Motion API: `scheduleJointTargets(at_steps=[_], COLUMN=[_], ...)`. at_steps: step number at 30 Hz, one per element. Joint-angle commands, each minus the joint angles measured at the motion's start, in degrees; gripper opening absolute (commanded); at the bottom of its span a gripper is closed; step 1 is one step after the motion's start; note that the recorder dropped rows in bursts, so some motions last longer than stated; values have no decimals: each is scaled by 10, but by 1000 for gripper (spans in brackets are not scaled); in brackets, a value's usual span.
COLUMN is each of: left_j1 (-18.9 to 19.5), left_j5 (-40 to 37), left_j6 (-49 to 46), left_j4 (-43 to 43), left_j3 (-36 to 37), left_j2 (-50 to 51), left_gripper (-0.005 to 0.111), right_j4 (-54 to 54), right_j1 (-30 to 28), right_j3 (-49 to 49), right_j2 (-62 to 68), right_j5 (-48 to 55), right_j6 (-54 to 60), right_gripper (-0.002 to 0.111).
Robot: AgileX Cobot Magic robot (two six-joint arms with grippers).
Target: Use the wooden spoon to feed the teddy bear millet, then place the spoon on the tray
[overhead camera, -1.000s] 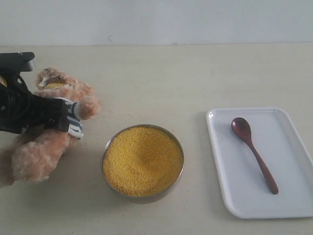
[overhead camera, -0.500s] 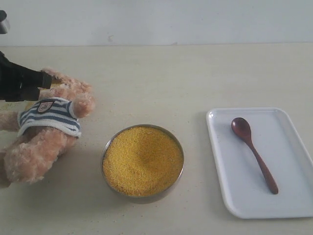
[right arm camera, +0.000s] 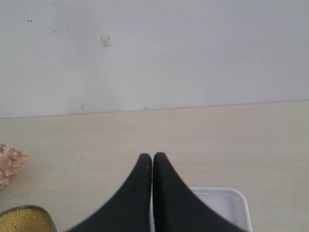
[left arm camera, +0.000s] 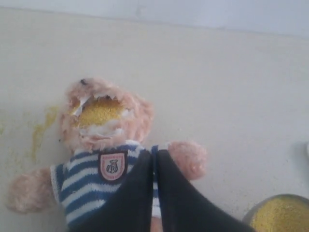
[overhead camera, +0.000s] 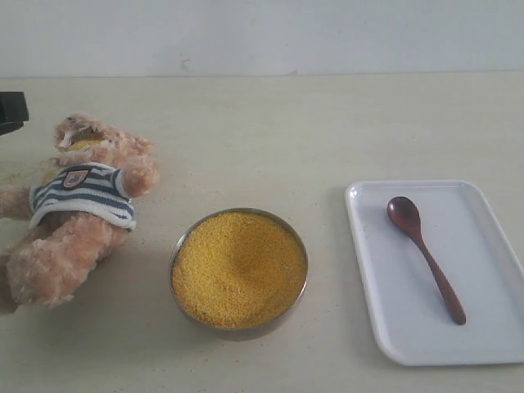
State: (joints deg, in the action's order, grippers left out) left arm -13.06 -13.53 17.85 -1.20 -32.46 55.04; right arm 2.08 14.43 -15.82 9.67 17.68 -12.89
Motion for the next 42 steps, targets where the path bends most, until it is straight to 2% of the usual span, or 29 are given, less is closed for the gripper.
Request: scheduleJointTargets(at_steps=[1, 11, 19, 23, 25, 29, 31, 33, 36, 38, 40, 42], left_j1=[-1, -1, -1, -1, 17, 132, 162, 171, 171, 171, 171, 171], left_j5=[7, 2, 2, 0, 3, 3, 3, 3, 3, 2, -46, -43], left_j6=[9, 6, 6, -14, -25, -25, -25, -24, -18, -14, -14, -16], left_j4=[6, 6, 3, -32, -44, -59, -64, -64, -61, -59, -59, -62], left_j3=[19, 19, 19, 22, 38, 154, 216, 272, 319, 325, 325, 325], left_j2=[-73, -170, -186, -199, -233, -363, -421, -467, -499, -517, -534, -547], left_gripper=[4, 4, 4, 4, 4, 4, 4, 4, 4, 4, 4, 4], right_j4=[0, 0, 0, 0, 0, 0, 0, 0, 0, 0, 0, 0], right_j1=[-1, -1, -1, -1, -1, -1, -1, -1, -1, -1, -1, -1], right_j3=[4, 4, 4, 4, 4, 4, 4, 4, 4, 4, 4, 4], right_j2=[-4, -4, -4, -4, -4, -4, -4, -4, -4, -4, -4, -4], right_j5=[2, 2, 2, 2, 2, 2, 2, 2, 2, 2, 2, 2], right_j6=[-1, -1, -1, -1, -1, -1, -1, -1, -1, -1, -1, -1], right_gripper=[0, 0, 0, 0, 0, 0, 0, 0, 0, 0, 0, 0])
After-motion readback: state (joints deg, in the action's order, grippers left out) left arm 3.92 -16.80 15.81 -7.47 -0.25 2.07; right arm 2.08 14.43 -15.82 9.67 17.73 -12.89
